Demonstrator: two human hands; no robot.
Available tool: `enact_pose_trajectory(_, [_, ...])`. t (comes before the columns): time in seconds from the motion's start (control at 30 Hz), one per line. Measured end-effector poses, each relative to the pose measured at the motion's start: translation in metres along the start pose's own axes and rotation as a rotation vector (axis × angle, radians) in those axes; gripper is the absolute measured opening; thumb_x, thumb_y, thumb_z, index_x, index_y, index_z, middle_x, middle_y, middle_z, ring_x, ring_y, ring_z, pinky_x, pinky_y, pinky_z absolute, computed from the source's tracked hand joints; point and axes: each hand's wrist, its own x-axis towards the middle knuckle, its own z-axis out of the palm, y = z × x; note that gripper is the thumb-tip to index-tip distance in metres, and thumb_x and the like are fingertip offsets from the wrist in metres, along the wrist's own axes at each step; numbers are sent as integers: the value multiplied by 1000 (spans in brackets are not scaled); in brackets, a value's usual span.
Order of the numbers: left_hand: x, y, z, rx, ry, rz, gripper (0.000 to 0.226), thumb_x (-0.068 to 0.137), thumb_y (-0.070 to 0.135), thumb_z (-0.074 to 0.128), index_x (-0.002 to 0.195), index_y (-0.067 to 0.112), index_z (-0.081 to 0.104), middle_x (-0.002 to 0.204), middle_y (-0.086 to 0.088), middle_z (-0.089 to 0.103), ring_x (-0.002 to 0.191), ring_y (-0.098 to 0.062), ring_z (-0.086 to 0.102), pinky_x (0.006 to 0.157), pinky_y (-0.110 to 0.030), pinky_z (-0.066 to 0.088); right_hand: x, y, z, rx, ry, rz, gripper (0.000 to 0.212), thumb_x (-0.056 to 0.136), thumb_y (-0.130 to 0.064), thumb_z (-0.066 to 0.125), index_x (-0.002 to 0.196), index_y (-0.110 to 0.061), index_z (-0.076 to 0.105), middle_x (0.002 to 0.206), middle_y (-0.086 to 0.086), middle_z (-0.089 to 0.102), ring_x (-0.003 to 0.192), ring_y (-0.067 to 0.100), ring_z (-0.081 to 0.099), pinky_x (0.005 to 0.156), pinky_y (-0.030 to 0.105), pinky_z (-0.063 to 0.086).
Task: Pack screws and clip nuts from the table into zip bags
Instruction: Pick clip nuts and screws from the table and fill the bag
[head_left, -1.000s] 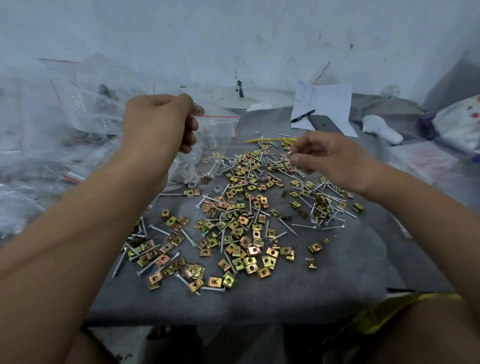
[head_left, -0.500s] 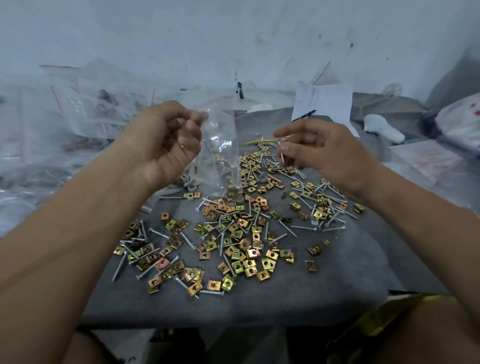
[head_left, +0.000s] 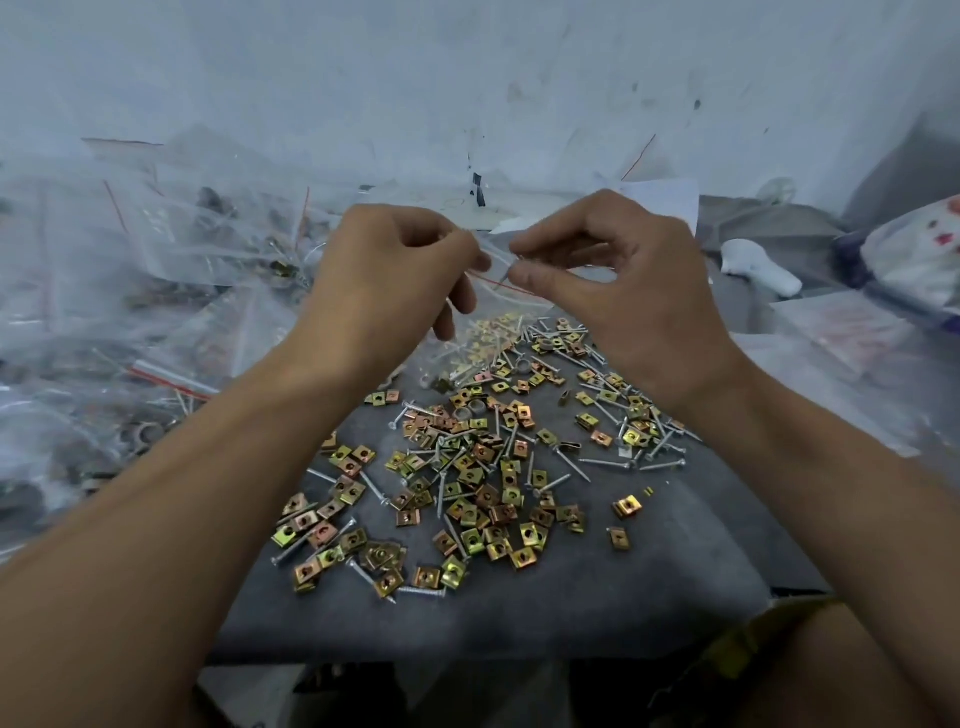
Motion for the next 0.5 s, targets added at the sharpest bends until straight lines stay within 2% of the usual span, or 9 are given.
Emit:
enact_pose_trajectory(0.1, [1,-3,-4,-24,19,-17,24,95,19,61,83,16,82,63,-4,70,47,-18,58,41,-21,37,2,-3,3,-138,-3,-2,22,89,-32,79,111,-25,76,112,-13,69,109,2,64,95,32,54])
enact_pose_trajectory(0.13, [2,-4,-6,-45,42,-44,25,95,18,60,82,16,82,62,-3,70,46,-18,57,40,-23,37,3,-5,0,-121,14,-2,21,92,-34,77,111,-25,76,109,-14,71,106,2,65,94,31,54])
enact_pose_trajectory(0.2, [7,-7,-10,-86,108,-120,27,94,16,59,79,15,82,61,-3,70,46,-18,56,39,-23,35,4,-8,-16,-73,-20,-16,15,94,-35,74,102,-23,77,90,-11,75,87,5,70,82,30,57])
enact_pose_trajectory(0.27, [11,-10,-14,-106,170,-189,27,93,15,59,78,13,80,62,-4,72,44,-18,56,40,-21,34,3,-6,-38,-177,-271,6,11,89,-38,79,92,-27,79,77,-12,75,73,6,71,72,25,57])
enact_pose_trajectory(0.33, [11,-14,-19,-104,204,-208,25,91,15,58,78,10,79,64,-5,74,43,-18,56,41,-20,33,-5,1,-43,-375,-617,85,7,81,-40,84,87,-38,80,77,-21,74,74,-1,68,70,15,52])
enact_pose_trajectory(0.37, [11,-15,-20,-104,206,-200,25,91,15,57,79,9,79,65,-5,74,43,-18,56,42,-20,33,-11,4,-40,-416,-735,121,10,80,-37,86,87,-40,80,78,-24,74,76,-4,67,68,10,48])
enact_pose_trajectory(0.43, [10,-16,-20,-95,199,-190,25,91,15,57,80,8,79,66,-6,75,44,-18,56,42,-21,34,-20,8,-31,-402,-838,173,15,79,-30,88,90,-38,80,79,-25,73,76,-5,66,67,6,45])
enact_pose_trajectory(0.5, [9,-15,-20,-78,198,-196,24,91,14,58,81,7,79,67,-6,76,45,-18,56,43,-23,35,-24,9,-22,-445,-884,181,16,79,-31,87,90,-36,77,79,-26,72,77,-4,66,70,10,47])
